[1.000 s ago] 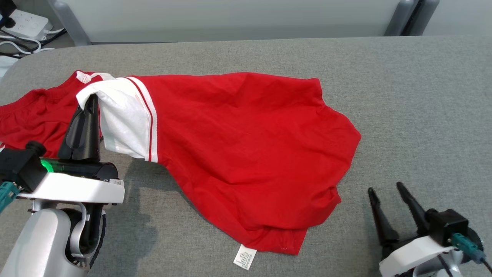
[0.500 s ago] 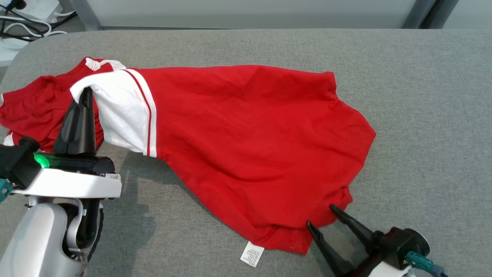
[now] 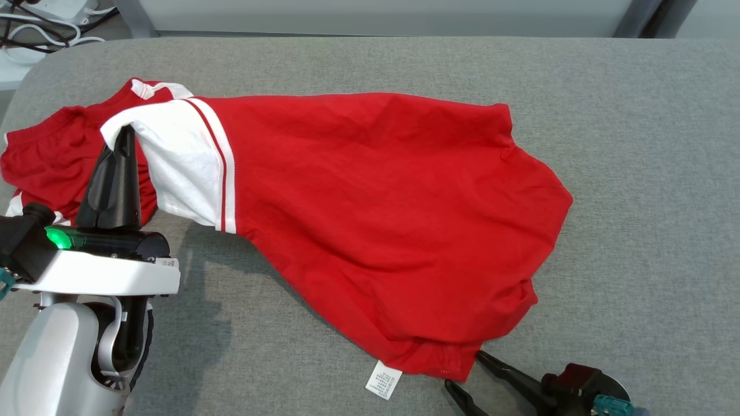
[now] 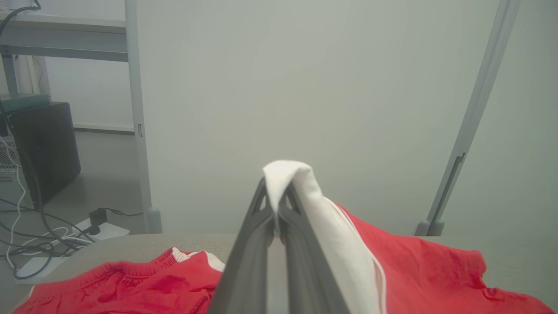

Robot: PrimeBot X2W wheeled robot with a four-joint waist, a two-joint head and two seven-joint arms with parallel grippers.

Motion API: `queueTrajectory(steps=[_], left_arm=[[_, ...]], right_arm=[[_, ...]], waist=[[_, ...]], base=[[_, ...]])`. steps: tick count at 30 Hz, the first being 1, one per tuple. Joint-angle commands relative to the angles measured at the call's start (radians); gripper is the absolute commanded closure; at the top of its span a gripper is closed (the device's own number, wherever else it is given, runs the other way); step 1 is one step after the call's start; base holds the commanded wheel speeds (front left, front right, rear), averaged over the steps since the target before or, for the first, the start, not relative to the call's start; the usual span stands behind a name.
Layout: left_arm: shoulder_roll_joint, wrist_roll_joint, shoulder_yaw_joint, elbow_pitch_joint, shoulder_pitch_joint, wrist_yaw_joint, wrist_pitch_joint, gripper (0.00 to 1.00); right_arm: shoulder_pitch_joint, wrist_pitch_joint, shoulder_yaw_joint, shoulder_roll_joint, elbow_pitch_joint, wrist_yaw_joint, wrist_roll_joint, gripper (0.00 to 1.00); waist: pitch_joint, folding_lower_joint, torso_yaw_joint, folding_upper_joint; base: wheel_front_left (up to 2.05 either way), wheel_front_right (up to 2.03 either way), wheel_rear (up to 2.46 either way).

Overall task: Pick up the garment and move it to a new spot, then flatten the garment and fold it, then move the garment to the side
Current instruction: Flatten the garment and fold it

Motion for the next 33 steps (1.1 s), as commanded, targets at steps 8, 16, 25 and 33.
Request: queueTrajectory(steps=[8,16,25,33], left_arm=[[0.028,-0.01,0.033,-0.018,-0.051,-0.009,-0.007,1.0],[0.03,-0.014,0.035,-0.011,-0.051,-0.009,-0.009,1.0],[0.054,-0.012,0.032,-0.008,-0.046,-0.019,0.0,1.0],[0.122,-0.02,0.007,-0.063,-0.091,-0.064,0.092,1.0]], right_arm=[[-0.007,0.016,0.035,0.001,0.017,0.004,0.029,0.8],[-0.024,0.009,0.043,-0.001,0.031,0.004,0.031,1.0],[-0.027,-0.079,-0.098,-0.038,-0.038,0.004,-0.032,1.0],[-0.047,-0.107,-0.378,-0.09,-0.223,0.004,-0.06,1.0]], waist=[[0.004,0.0,0.034,0.0],[0.006,0.0,0.039,0.0],[-0.014,0.0,0.008,0.0],[-0.057,0.0,-0.046,0.0]], base=[[0.0,0.0,0.0],[0.0,0.0,0.0],[0.0,0.0,0.0],[0.0,0.0,0.0]])
